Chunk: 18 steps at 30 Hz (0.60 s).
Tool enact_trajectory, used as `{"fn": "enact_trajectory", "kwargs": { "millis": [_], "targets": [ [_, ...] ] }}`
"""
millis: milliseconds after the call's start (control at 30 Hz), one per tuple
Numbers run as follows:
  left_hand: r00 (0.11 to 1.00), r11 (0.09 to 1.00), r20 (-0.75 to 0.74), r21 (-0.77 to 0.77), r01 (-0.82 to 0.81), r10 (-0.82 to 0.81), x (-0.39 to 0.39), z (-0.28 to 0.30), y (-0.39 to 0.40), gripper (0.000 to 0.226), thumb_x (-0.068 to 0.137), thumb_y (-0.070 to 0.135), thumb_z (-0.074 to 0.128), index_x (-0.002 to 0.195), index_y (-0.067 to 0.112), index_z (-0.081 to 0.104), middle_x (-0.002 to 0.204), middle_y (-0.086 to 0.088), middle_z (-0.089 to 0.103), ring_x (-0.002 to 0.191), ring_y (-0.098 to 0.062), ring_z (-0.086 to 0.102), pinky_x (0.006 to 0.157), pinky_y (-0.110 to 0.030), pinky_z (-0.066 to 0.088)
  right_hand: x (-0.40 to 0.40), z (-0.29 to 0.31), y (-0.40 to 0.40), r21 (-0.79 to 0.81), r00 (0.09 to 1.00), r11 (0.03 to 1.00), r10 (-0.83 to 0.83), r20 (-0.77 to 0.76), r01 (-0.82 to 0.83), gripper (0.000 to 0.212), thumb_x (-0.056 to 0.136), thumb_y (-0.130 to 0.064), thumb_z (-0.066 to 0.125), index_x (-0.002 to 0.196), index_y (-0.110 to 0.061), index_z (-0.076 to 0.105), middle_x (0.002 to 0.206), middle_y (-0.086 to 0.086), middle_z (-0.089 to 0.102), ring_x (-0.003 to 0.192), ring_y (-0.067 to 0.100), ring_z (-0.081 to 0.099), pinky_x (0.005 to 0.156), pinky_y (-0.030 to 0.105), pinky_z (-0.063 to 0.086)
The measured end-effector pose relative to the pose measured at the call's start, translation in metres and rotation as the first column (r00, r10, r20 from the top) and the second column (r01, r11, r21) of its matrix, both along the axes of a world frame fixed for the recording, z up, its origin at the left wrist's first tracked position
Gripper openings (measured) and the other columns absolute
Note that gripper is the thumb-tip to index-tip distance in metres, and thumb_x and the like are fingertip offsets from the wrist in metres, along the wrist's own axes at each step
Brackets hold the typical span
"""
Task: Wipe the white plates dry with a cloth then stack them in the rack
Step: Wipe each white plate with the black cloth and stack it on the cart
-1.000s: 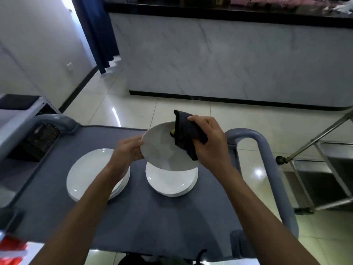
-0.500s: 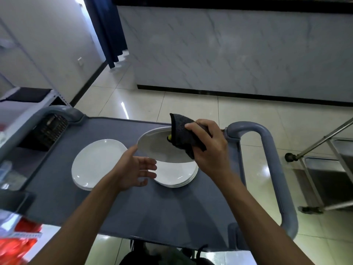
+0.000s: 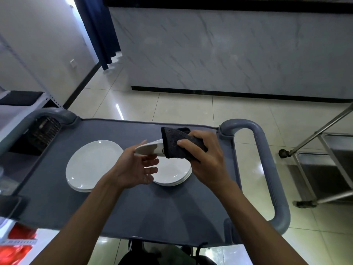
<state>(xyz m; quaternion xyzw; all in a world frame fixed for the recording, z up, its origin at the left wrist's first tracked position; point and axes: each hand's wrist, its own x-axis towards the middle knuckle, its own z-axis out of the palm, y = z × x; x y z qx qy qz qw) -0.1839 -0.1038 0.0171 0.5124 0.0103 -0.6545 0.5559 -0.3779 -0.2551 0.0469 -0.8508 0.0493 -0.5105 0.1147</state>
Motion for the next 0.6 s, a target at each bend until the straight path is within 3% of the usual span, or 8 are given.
{"fn": "enact_trajectory", "kwargs": {
  "millis": [133,200,267,367,500,600],
  "targets": [
    [0.991,0.989,-0.017,-0.065,-0.133,0.132,-0.004,0.003,-0.004,0.016,0.081,0.028,0.067,0.084,0.013,0.072,0.074,-0.002,0.056,0.061,-0.017,0.048,0.054,-0.024,0.035,-0.004,-0.006,0.001,-0.016,0.999,1.000,0.018,-0.040,-0.018,0.043,0.085,0.002,0.076,0.119,-0.021,0.061,0.116,0.005,0.050,0.097,0.027,0.056,0.076,0.046,0.049],
    [0.967,0.964,-0.026,-0.081,-0.253,0.252,-0.003,0.001,-0.005,0.013,0.083,0.018,0.065,0.083,0.009,0.075,0.079,-0.005,0.062,0.064,-0.017,0.059,0.056,-0.024,0.047,-0.005,-0.013,0.001,-0.028,0.998,0.999,0.029,-0.060,-0.031,0.041,0.086,0.000,0.076,0.120,-0.020,0.062,0.117,0.006,0.052,0.099,0.027,0.057,0.080,0.045,0.048],
    [0.915,0.914,-0.096,-0.080,-0.399,0.391,0.001,-0.001,-0.005,0.024,0.082,0.010,0.065,0.103,0.000,0.070,0.099,-0.012,0.068,0.087,-0.024,0.070,0.076,-0.031,0.060,-0.007,-0.021,0.002,-0.016,0.995,0.999,0.046,-0.086,-0.048,0.040,0.087,-0.001,0.075,0.121,-0.020,0.063,0.119,0.008,0.053,0.102,0.029,0.058,0.084,0.046,0.047],
    [0.878,0.877,-0.130,-0.084,-0.474,0.462,0.010,-0.002,-0.002,0.043,0.094,0.007,0.056,0.134,-0.007,0.053,0.129,-0.014,0.061,0.125,-0.025,0.060,0.100,-0.038,0.051,-0.010,-0.028,0.001,0.024,0.985,0.997,0.078,-0.154,-0.076,0.042,0.088,0.003,0.072,0.123,-0.017,0.066,0.122,0.013,0.058,0.110,0.034,0.059,0.090,0.049,0.047],
    [0.881,0.875,-0.019,-0.112,-0.471,0.472,0.014,-0.002,0.001,0.034,0.098,0.007,0.053,0.129,-0.006,0.058,0.128,-0.015,0.067,0.119,-0.026,0.064,0.094,-0.039,0.055,-0.015,-0.028,-0.001,0.080,0.947,0.990,0.132,-0.293,-0.113,0.042,0.088,0.008,0.067,0.126,-0.011,0.070,0.128,0.019,0.060,0.118,0.036,0.058,0.096,0.050,0.046],
    [0.881,0.879,0.103,-0.189,-0.438,0.462,0.011,-0.002,0.003,0.030,0.098,0.008,0.053,0.127,0.001,0.059,0.128,-0.014,0.067,0.116,-0.026,0.065,0.092,-0.038,0.057,-0.016,-0.026,0.005,0.214,0.903,0.971,0.182,-0.390,-0.103,0.050,0.088,0.009,0.062,0.134,-0.011,0.063,0.138,0.017,0.054,0.128,0.034,0.051,0.104,0.049,0.043]
  ]
}}
